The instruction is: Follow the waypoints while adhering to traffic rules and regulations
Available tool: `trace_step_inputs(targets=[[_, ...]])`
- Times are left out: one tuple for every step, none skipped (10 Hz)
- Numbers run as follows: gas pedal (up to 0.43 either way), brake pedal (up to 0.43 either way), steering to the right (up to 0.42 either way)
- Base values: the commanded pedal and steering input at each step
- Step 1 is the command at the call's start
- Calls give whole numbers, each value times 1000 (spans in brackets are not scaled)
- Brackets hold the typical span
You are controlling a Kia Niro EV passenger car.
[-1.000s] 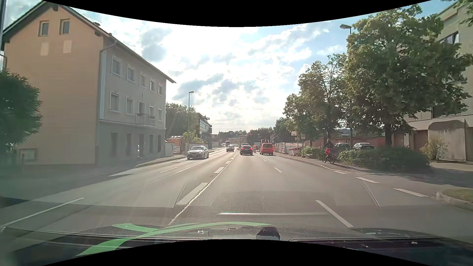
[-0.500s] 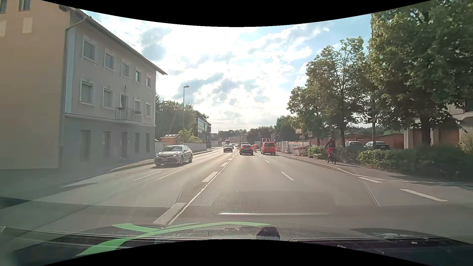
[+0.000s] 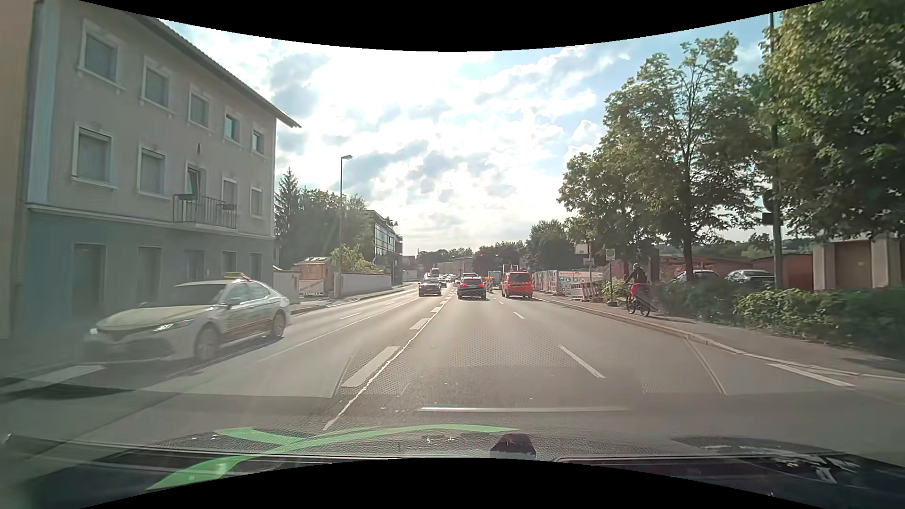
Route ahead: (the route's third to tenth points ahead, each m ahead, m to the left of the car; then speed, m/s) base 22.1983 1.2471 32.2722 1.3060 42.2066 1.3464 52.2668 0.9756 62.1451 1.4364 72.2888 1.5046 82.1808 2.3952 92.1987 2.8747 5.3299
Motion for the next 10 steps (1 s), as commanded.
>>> trace_step_inputs(targets=[[0, 0, -3], [0, 0, -3], [0, 0, -3], [0, 0, -2], [0, 0, -1], [0, 0, -2], [0, 0, -1], [0, 0, -1], [0, 6, -1], [0, 12, -2]])
